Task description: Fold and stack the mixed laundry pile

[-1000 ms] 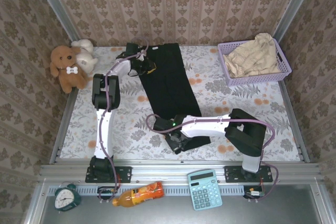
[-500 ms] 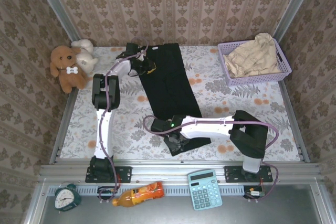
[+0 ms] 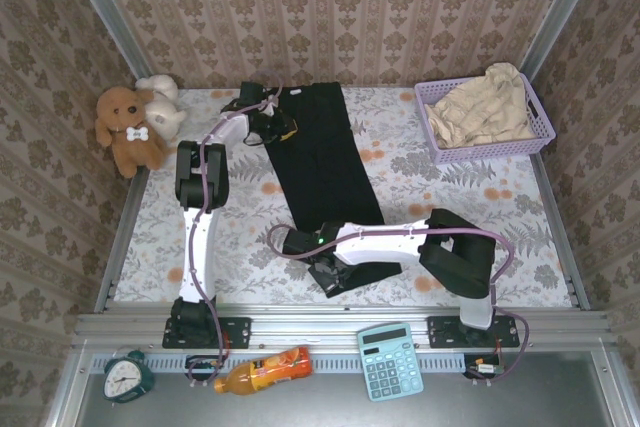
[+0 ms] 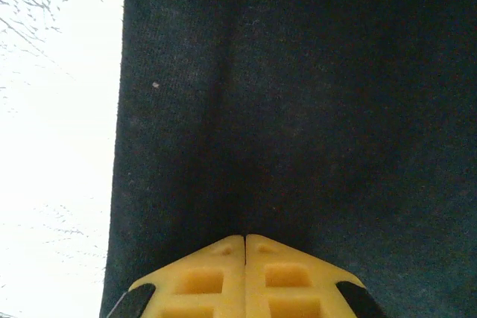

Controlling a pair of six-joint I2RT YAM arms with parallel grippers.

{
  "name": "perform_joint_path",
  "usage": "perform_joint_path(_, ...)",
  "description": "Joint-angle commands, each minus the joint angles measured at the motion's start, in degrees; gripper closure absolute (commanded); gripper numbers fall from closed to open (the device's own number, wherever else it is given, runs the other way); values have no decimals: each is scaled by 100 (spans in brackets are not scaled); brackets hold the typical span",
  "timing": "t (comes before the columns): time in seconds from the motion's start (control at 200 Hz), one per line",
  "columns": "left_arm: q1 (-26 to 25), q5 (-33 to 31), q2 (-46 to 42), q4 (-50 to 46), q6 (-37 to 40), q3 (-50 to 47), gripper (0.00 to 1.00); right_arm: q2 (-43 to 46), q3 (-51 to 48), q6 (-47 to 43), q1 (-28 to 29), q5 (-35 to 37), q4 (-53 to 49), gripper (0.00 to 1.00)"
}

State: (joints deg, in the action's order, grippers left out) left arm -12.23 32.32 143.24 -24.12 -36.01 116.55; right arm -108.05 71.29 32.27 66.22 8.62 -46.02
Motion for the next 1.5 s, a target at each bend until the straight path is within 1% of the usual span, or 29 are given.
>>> perform_joint_path(0.0, 89, -462, 411, -796, -64, -172, 78, 524, 28, 7, 13, 7, -133, 100)
perform_joint_path(0.16, 89, -481, 434, -818, -73, -159, 78, 976, 39, -9, 123, -271, -231, 100)
perform_joint_path(0.25, 89, -486, 459, -839, -73, -126, 78, 1052, 34, -73, 225, -383, -244, 100)
perform_joint_path(0.34, 89, -481, 483, -849, -82, -95, 78, 918, 54, -161, 252, -551, -287, 100)
perform_joint_path(0.44, 89, -489, 498, -858, -82, -76, 78, 627, 134, -335, 260, -940, -333, 100)
perform_joint_path(0.455, 89, -489, 499, -858, -82, -71, 78, 569, 173, -317, 260, -892, -406, 94)
perform_joint_path(0.485, 89, -481, 496, -871, -82, -58, 78, 474, 247, -246, 263, -734, -579, 77)
perform_joint_path(0.515, 93, -485, 501, -883, -79, -46, 78, 444, 282, -239, 260, -595, -675, 62)
perform_joint_path(0.54, 98, -481, 498, -887, -64, -45, 78, 469, 287, -246, 268, -514, -705, 53)
perform_joint_path(0.61, 106, -488, 494, -924, -30, -28, 74, 764, 232, -283, 252, -528, -506, 35)
perform_joint_path(0.635, 113, -494, 488, -948, -21, -11, 72, 892, 200, -308, 252, -598, -373, 31)
perform_joint_path(0.675, 124, -506, 492, -983, 5, 14, 72, 1045, 154, -342, 244, -679, -192, 29)
perform_joint_path(0.755, 157, -544, 526, -1038, 41, 78, 71, 1023, 152, -336, 210, -705, -127, 31)
perform_joint_path(0.865, 194, -520, 641, -1105, 50, 220, 71, 588, 253, -385, 170, -752, -192, 43)
perform_joint_path(0.945, 202, -430, 686, -1107, 16, 289, 68, 363, 189, -399, 151, -895, 139, 47)
perform_joint_path(1.005, 201, -406, 616, -1048, 7, 260, 67, 117, 254, -578, 78, -1219, 305, 48)
perform_joint_path(1.08, 200, -475, 557, -1008, 31, 282, 67, -88, 371, -991, 118, -1715, 493, 49)
perform_joint_path(1.16, 242, -471, 710, -1133, 25, 536, 67, -201, 496, -1375, 146, -2081, 361, 52)
perform_joint_path(1.23, 258, -394, 905, -1229, -18, 821, 67, -189, 501, -1558, 102, -2382, 329, 55)
perform_joint_path(1.345, 265, -323, 1079, -1373, -55, 1242, 66, 75, 340, -1682, -132, -2917, 508, 57)
perform_joint_path(1.385, 265, -297, 1031, -1402, -57, 1307, 61, 268, 229, -1671, -260, -3093, 646, 57)
perform_joint_path(1.405, 265, -294, 984, -1415, -51, 1323, 56, 380, 170, -1656, -333, -3177, 711, 58)
perform_joint_path(1.425, 265, -300, 917, -1438, -37, 1326, 49, 491, 117, -1632, -415, -3229, 757, 57)
perform_joint_path(1.445, 265, -336, 838, -1477, -10, 1331, 38, 617, 57, -1608, -495, -3243, 804, 57)
perform_joint_path(1.465, 265, -395, 747, -1541, 29, 1323, 20, 736, -9, -1557, -590, -3222, 845, 56)
perform_joint_path(1.47, 265, -411, 717, -1564, 44, 1320, 11, 778, -31, -1548, -622, -3206, 860, 56)
perform_joint_path(1.475, 260, -433, 694, -1584, 65, 1319, 5, 817, -47, -1531, -647, -3195, 872, 55)
perform_joint_path(1.485, 257, -475, 637, -1622, 85, 1313, 2, 879, -100, -1498, -694, -3175, 903, 55)
perform_joint_path(1.495, 256, -514, 589, -1653, 127, 1305, 1, 958, -144, -1466, -752, -3161, 935, 55)
